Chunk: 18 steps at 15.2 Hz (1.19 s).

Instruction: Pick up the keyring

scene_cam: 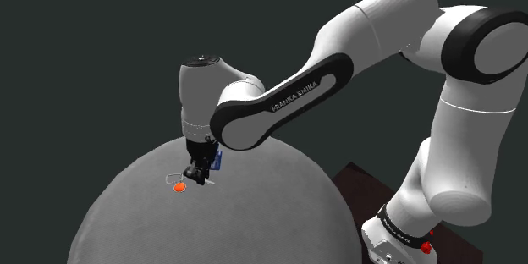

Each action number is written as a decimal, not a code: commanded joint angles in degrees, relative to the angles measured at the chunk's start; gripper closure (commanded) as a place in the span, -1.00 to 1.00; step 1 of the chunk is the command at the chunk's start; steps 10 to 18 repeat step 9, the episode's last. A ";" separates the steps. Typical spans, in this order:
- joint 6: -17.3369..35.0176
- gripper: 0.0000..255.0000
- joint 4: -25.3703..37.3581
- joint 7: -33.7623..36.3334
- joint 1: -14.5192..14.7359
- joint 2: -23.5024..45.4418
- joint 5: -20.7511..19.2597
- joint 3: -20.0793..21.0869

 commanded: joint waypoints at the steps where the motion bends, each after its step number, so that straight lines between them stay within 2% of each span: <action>1: -1.41 1.00 0.57 -0.31 -0.13 -0.91 0.57 0.25; 7: -5.39 1.00 2.41 -1.27 -0.53 -3.31 2.05 0.73; 18: -5.50 1.00 2.46 -1.29 -0.54 -3.37 2.08 0.74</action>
